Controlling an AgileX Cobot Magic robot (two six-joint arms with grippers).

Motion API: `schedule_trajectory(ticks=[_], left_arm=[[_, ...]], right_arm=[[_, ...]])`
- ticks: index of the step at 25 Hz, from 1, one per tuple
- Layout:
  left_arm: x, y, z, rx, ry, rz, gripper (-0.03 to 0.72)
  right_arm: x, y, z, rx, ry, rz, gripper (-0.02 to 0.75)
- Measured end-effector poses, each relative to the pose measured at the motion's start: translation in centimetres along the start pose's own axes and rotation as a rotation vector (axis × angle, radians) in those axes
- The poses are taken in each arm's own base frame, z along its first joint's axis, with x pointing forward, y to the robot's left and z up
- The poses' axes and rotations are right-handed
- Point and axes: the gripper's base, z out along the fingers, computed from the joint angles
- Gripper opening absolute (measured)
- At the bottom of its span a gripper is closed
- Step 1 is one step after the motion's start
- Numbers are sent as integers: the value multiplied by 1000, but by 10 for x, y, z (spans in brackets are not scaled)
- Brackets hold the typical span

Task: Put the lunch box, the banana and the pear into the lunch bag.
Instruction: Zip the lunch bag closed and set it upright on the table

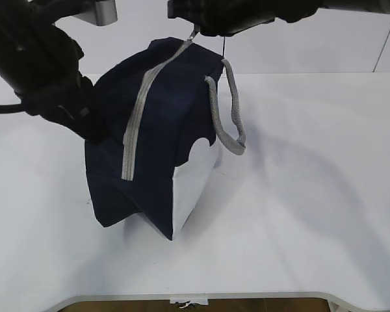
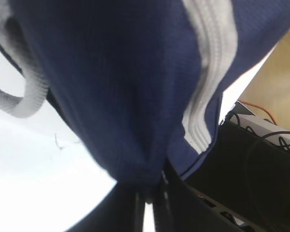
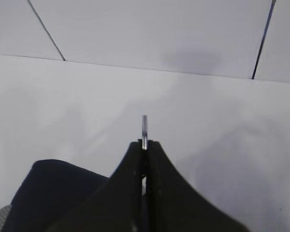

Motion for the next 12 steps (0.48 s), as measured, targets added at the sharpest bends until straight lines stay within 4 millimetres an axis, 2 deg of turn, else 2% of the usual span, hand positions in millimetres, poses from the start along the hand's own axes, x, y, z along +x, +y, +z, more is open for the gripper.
schedule_trajectory(ticks=[7, 9, 12], left_arm=[[0, 0, 0, 2, 5, -41, 13], [1, 0, 0, 4, 9, -87, 57], [2, -2, -2, 8, 19, -146, 198]], right_arm=[[6, -3, 2, 13, 78, 92, 1], [8, -2, 1, 10, 102, 118, 1], [10, 0, 0, -13, 131, 141, 1]])
